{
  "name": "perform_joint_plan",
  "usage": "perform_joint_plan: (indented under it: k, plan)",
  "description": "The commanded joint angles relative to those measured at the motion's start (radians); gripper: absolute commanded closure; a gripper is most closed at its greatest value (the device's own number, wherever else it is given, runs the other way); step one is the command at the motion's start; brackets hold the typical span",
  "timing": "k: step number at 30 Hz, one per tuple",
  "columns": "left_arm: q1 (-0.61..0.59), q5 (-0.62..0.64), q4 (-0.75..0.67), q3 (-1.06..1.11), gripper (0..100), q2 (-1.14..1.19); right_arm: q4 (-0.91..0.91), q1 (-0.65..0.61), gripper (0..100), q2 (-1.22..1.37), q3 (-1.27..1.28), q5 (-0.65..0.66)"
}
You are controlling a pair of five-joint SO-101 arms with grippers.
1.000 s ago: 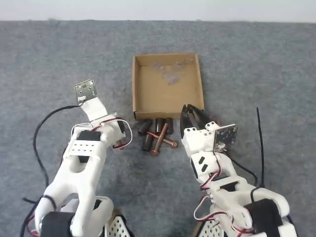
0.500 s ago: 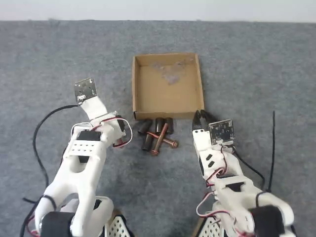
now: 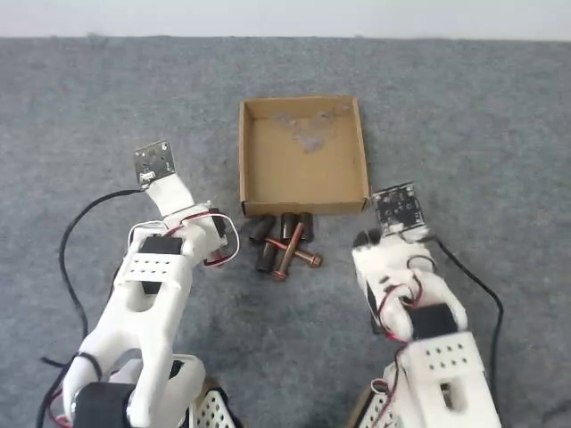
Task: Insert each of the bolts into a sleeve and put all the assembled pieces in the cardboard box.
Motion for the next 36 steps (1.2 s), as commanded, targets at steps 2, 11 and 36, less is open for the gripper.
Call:
perform_joint_plan:
  k: [2,11,36]
  plan:
    - [-0.002,-0.012,-0.025,-0.016,99,-0.029,0.225,0.033,99.3,-0.113,-0.094,0.087]
    - [-0.002,-0.011,-0.025,-0.016,99,-0.029,0.430,0.059,99.3,0.156,-0.184,0.143]
    - [0.000,-0.011,-0.025,-0.015,99,-0.029,0.555,-0.028,82.4,0.562,-0.368,-0.043]
